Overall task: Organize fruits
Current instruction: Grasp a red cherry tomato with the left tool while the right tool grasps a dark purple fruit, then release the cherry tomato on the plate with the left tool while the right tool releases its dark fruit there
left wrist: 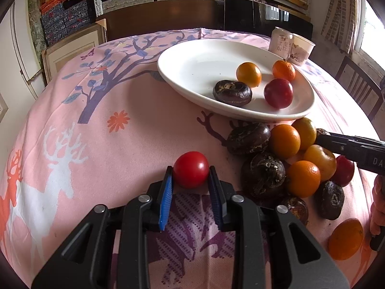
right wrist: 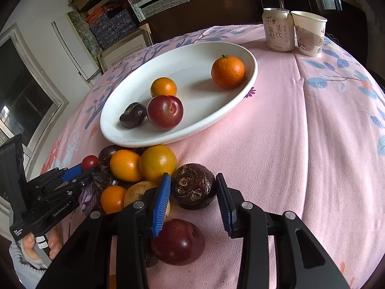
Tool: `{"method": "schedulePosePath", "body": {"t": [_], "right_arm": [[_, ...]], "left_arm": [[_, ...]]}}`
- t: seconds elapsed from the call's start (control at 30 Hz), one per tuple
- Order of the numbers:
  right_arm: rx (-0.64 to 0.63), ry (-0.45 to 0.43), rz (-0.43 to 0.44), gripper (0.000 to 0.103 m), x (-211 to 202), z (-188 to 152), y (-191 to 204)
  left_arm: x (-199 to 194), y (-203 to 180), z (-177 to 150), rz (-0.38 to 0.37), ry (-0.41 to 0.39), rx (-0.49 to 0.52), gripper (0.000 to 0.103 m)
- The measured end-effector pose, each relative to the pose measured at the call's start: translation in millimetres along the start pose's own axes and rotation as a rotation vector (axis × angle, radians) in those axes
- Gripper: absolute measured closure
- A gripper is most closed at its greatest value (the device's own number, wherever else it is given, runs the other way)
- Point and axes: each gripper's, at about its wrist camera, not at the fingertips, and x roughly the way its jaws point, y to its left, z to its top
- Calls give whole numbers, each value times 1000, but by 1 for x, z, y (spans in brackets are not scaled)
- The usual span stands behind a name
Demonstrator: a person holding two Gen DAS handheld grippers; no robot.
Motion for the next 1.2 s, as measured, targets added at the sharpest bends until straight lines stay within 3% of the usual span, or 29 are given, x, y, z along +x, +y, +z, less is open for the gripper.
{"method": "schedulePosePath", "body": {"t": [0.13, 0.3, 0.5, 0.67, 0.7, 0.77, 0.83, 0.93, 1.0, 1.07, 1.2], "right_arm": [[4, -31, 5, 65, -12, -1, -1], [53, -111, 30, 65, -38, 0, -13], [71, -158, 81, 65, -51, 28, -10], [72, -146, 48, 64, -20, 70, 2], [85, -142, 45, 62, -12, 75, -1], [113, -139, 35, 46, -3, 78, -8], [126, -154, 31, 44, -5, 76, -17], [140, -170, 46, 43, -11, 73, -20], [123, -166, 38, 39, -12, 68, -16], [94, -162, 11, 37, -12, 61, -10], [63, -162, 4, 36, -17, 50, -3]], "left_arm": [[-5, 1, 0, -13, -12, -14, 76], [-28, 2, 9, -21, -88, -38, 76], [-29, -11, 60, -38, -121, -25, 76], [3, -15, 102, -88, -85, -70, 74], [12, -13, 106, -96, -69, -91, 71], [26, -7, 106, -100, -63, -142, 51], [37, -1, 101, -122, -30, -149, 51], [32, -1, 96, -125, -48, -130, 50], [23, -5, 91, -106, -66, -111, 44], [11, -9, 85, -73, -96, -92, 31], [-6, -11, 77, -41, -139, -72, 30]]}}
